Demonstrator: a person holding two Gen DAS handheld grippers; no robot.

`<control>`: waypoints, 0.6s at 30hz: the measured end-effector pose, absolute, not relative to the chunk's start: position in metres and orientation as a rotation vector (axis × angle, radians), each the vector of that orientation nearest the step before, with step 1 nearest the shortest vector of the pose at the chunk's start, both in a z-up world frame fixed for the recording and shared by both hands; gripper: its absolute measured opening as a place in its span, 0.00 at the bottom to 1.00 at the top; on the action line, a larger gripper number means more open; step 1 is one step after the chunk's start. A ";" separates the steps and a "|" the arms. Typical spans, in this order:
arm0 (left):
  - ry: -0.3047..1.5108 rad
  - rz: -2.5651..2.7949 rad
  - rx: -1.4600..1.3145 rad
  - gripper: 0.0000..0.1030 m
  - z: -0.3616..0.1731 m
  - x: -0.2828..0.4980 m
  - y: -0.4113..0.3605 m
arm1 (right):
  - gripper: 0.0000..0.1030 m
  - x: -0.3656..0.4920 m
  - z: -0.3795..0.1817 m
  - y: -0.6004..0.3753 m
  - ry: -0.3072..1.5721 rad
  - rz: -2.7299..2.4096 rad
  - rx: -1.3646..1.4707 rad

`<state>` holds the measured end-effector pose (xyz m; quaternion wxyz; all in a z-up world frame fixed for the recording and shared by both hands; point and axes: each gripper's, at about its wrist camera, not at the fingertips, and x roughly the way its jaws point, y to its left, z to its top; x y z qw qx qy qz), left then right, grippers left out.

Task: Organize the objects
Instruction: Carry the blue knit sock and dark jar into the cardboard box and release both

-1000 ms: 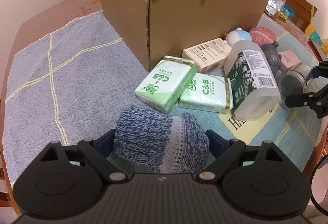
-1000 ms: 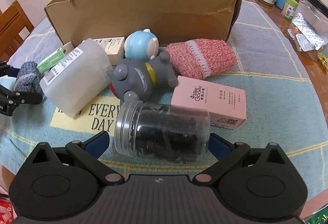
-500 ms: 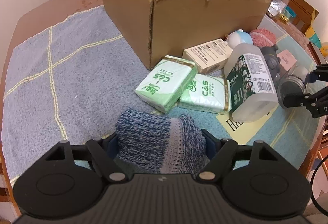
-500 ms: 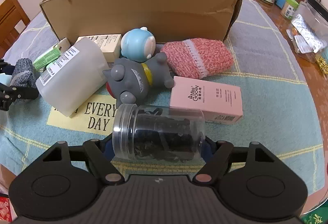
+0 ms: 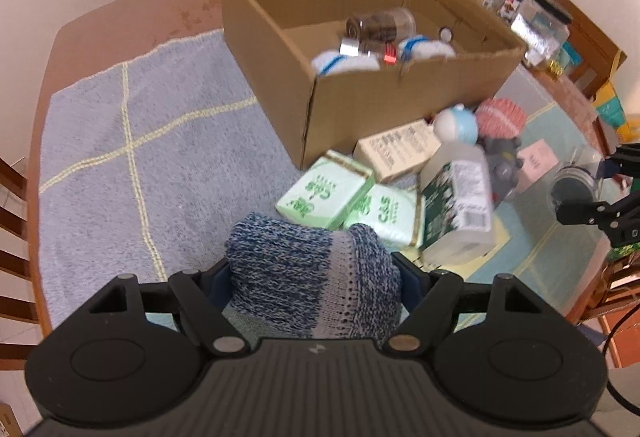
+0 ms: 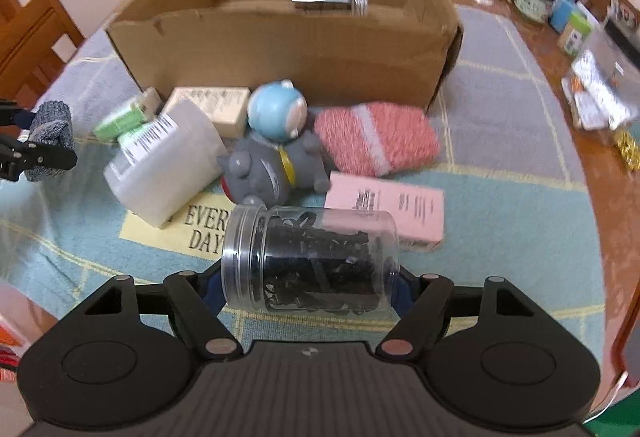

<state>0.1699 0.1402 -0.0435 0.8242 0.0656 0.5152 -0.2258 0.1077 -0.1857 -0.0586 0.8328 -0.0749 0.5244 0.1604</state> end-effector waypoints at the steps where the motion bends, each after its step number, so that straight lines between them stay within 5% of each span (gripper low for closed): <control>1: 1.094 -0.478 0.131 0.75 -0.036 0.170 0.140 | 0.77 0.108 -0.053 -0.186 1.105 0.348 -0.171; 18: 0.909 -0.507 0.170 0.75 0.058 0.256 0.080 | 0.77 0.172 0.035 -0.136 0.872 0.521 -0.236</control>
